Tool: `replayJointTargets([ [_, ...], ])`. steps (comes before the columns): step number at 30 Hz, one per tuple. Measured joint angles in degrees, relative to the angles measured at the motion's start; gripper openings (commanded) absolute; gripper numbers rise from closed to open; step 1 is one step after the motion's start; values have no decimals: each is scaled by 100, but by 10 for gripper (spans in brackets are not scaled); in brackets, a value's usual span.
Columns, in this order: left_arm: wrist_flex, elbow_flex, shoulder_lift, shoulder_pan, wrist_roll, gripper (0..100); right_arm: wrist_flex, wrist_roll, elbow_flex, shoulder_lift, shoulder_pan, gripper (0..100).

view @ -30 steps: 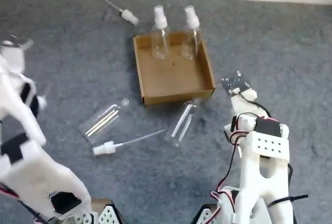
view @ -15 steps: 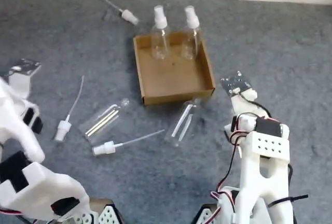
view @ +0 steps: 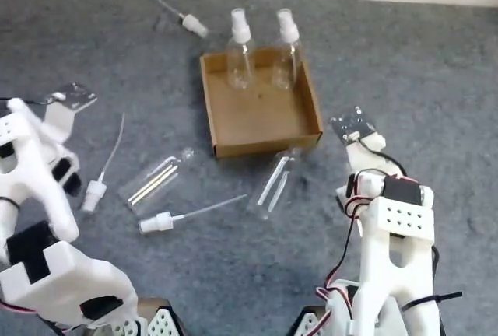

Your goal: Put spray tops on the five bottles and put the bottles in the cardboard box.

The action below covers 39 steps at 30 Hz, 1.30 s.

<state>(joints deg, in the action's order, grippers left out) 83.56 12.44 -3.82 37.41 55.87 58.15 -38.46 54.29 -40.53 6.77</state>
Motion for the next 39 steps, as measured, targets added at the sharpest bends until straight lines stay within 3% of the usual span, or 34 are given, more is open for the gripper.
replayJointTargets([
  [6,97,0,0,-413,-1758,116,0,0,0,0,9,3],
  [9,-79,62,0,-457,-2866,181,0,0,0,0,-18,3],
  [16,-360,431,0,-457,-6760,238,0,0,0,0,-18,3],
  [21,-378,484,0,-457,-8633,239,0,0,0,0,-9,3],
  [27,-387,484,0,-352,-9521,239,0,0,0,0,-18,3],
  [39,-387,519,0,-237,-9653,241,0,0,0,0,-18,3],
])
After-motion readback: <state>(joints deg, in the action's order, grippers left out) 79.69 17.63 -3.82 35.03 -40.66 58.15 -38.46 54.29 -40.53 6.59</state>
